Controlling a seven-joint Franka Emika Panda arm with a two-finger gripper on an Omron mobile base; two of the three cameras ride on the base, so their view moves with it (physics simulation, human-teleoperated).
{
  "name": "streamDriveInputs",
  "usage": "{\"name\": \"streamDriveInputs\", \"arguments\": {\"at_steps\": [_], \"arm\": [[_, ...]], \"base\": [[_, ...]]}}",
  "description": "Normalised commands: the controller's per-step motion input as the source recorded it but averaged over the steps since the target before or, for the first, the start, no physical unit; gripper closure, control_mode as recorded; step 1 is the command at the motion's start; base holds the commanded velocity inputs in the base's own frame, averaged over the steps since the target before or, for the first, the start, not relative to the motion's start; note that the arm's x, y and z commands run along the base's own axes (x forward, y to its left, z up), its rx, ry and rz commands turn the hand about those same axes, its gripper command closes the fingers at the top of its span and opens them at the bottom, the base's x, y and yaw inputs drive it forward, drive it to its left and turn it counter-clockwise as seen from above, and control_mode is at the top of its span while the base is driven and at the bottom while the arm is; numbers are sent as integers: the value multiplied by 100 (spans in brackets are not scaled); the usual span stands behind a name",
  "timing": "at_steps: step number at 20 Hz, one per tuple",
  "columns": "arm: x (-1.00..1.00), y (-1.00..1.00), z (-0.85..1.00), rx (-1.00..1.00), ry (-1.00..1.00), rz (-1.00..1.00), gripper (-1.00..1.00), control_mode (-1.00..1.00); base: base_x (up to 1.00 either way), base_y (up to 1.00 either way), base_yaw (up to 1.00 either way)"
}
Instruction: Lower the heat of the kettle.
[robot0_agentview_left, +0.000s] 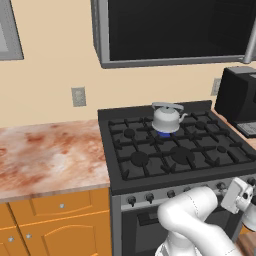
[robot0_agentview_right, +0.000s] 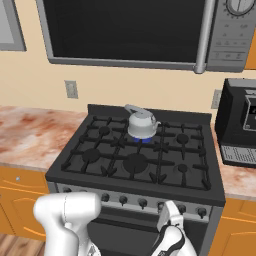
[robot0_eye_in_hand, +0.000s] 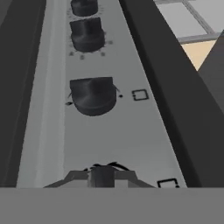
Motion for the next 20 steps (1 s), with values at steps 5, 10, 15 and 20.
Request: {"name": "streamDriveInputs", "arguments": {"at_steps": [5,10,15,20], "arm": [[0,-1,15,21,9,0,100,-100],[0,0,13,20,3,0,100,-100],[0,-1,18,20,0,0,100,-100],[0,-1,23,21,0,-1,100,-100]], "base": [[0,0,0],[0,0,0],[0,0,0],[0,0,0]]}}
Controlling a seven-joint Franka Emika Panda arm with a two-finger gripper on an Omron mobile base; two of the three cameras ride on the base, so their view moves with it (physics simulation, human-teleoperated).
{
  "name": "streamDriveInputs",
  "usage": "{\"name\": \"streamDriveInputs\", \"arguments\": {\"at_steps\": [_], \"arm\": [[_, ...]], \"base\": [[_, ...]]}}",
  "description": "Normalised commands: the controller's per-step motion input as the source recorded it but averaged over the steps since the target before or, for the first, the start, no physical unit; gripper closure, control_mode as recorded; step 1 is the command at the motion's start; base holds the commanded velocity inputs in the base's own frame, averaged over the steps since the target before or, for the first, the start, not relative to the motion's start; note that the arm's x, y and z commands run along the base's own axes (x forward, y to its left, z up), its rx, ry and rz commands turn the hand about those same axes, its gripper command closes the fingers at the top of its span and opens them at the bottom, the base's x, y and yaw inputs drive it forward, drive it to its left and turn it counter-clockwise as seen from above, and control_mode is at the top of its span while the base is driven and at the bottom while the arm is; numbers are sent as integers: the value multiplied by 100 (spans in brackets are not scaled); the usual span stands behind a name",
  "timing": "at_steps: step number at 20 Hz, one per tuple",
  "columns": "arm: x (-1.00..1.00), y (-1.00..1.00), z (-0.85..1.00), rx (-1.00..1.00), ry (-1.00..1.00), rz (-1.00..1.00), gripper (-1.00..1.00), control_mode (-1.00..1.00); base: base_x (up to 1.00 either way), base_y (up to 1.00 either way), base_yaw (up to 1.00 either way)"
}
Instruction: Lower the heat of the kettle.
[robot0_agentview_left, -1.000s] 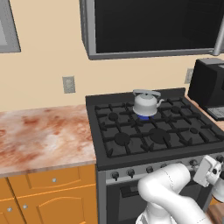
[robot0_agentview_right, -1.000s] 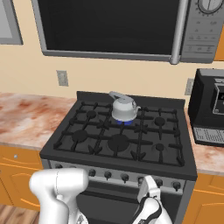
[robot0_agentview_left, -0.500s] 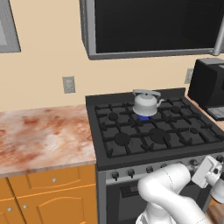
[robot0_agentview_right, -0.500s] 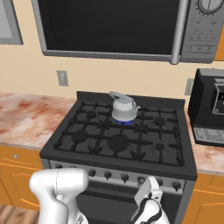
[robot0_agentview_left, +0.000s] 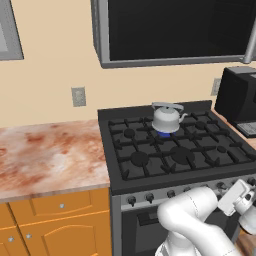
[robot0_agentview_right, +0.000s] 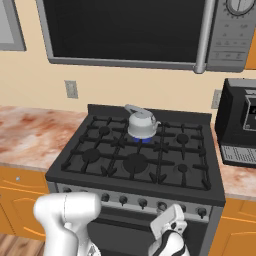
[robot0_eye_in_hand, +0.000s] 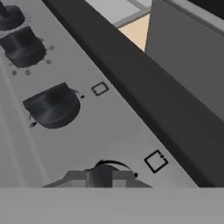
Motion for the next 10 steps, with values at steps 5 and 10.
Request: {"name": "streamDriveInputs", "arguments": {"at_steps": [5,10], "arm": [[0,-1,30,21,0,-1,100,-100],[0,0,30,20,0,0,100,-100]], "base": [[0,0,0],[0,0,0]]}}
